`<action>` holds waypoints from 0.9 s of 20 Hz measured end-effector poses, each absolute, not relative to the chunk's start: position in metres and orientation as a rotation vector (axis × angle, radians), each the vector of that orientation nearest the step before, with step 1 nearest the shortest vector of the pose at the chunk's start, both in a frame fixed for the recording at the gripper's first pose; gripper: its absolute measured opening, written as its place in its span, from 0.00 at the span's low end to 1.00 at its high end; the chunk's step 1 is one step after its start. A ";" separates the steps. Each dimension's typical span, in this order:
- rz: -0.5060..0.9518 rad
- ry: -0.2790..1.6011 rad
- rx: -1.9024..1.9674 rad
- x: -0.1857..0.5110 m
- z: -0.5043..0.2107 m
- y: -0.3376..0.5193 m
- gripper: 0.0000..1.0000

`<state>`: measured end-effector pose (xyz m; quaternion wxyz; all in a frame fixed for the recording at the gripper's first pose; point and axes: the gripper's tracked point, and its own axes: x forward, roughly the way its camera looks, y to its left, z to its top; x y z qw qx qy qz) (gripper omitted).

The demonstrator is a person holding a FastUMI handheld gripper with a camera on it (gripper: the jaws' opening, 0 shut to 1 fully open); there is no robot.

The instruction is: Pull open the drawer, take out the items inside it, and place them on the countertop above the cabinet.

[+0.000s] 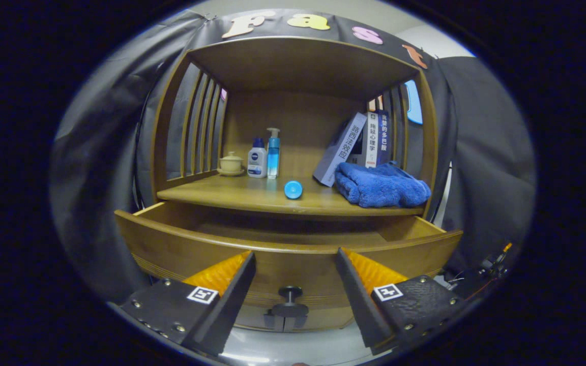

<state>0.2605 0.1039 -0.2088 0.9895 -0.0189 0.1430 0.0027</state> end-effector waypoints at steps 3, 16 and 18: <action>-0.001 0.292 -0.037 0.276 -0.213 0.105 0.96; -0.020 0.295 -0.046 0.340 -0.218 0.109 0.96; -0.024 0.296 -0.043 0.343 -0.219 0.111 0.96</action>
